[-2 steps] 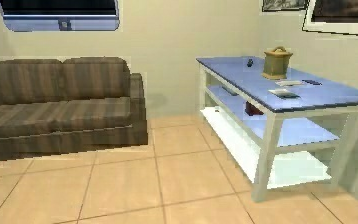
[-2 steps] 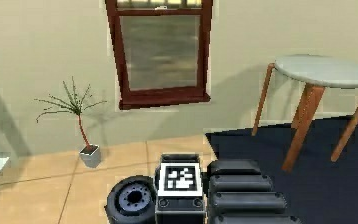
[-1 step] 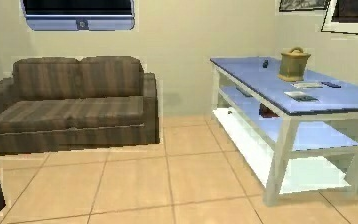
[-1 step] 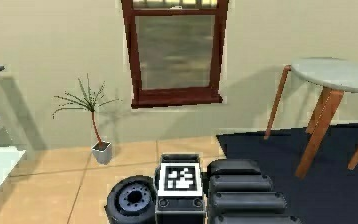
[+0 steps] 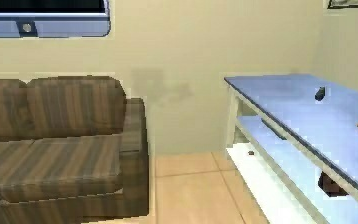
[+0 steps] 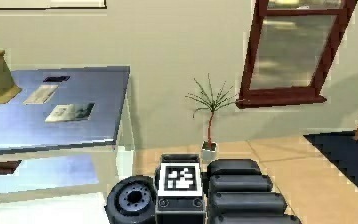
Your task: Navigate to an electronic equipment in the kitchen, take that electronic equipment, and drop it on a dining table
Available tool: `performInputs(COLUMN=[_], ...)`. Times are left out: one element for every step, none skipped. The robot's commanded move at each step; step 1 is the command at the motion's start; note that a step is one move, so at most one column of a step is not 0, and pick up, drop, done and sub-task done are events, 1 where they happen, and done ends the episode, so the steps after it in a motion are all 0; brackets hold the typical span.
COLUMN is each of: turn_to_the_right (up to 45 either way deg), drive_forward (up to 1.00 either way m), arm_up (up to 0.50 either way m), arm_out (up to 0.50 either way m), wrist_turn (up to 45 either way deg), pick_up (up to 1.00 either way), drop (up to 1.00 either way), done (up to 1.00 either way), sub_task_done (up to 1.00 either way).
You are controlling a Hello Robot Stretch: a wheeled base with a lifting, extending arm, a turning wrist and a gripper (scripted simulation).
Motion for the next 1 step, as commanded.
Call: performInputs(turn_to_the_right=[0.0], drive_forward=[0.55], arm_up=[0.00], arm_out=[0.00], wrist_turn=[0.0], pick_up=[0.00], drop=[0.00], done=[0.00], sub_task_done=[0.00])
